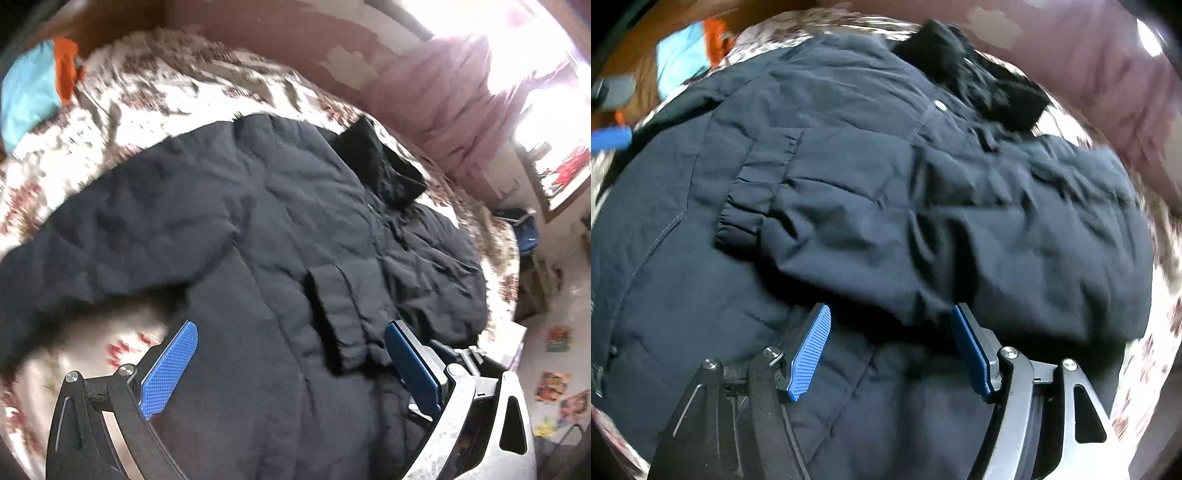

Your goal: Fold large clothes

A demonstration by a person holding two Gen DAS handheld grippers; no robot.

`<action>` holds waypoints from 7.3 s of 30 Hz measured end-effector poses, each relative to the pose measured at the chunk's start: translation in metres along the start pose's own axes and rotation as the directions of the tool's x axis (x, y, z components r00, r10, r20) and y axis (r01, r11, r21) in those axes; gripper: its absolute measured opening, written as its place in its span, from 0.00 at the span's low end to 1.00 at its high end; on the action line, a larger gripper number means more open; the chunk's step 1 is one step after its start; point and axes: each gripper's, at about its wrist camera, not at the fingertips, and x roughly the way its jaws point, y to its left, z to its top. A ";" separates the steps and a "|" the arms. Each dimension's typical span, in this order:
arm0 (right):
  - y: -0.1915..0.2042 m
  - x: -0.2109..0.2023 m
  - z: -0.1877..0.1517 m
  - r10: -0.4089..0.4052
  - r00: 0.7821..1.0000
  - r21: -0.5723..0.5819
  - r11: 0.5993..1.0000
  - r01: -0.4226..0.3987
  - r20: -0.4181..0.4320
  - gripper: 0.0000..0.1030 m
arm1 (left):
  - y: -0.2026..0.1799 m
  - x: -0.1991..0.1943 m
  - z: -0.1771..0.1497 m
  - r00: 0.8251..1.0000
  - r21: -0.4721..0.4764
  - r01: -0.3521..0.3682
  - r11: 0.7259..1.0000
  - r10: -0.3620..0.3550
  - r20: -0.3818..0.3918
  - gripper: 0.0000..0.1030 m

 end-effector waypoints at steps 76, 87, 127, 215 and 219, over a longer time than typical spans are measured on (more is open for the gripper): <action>0.048 0.025 0.092 0.201 0.976 0.254 0.943 -0.216 0.084 0.66 | 0.178 -0.047 -0.041 0.987 -0.646 0.053 0.761 0.056 0.148 0.81; 0.098 0.010 0.121 0.215 0.968 0.116 0.966 -0.230 0.128 0.68 | 0.271 -0.048 -0.076 0.976 -0.879 0.098 0.466 0.128 0.177 0.81; 0.083 -0.028 0.051 0.138 0.972 0.103 0.982 -0.159 0.188 0.86 | 0.112 -0.139 0.083 0.855 -0.141 -0.023 0.990 0.093 0.511 0.08; -0.168 -0.020 0.008 -0.146 0.988 0.627 0.774 0.088 0.042 0.22 | -0.041 0.023 0.016 0.961 0.161 -0.272 0.949 0.275 0.007 0.85; -0.159 -0.031 0.015 -0.223 0.971 0.574 0.808 0.133 0.089 0.42 | -0.063 0.037 0.030 0.967 0.212 -0.253 0.944 0.251 0.039 0.85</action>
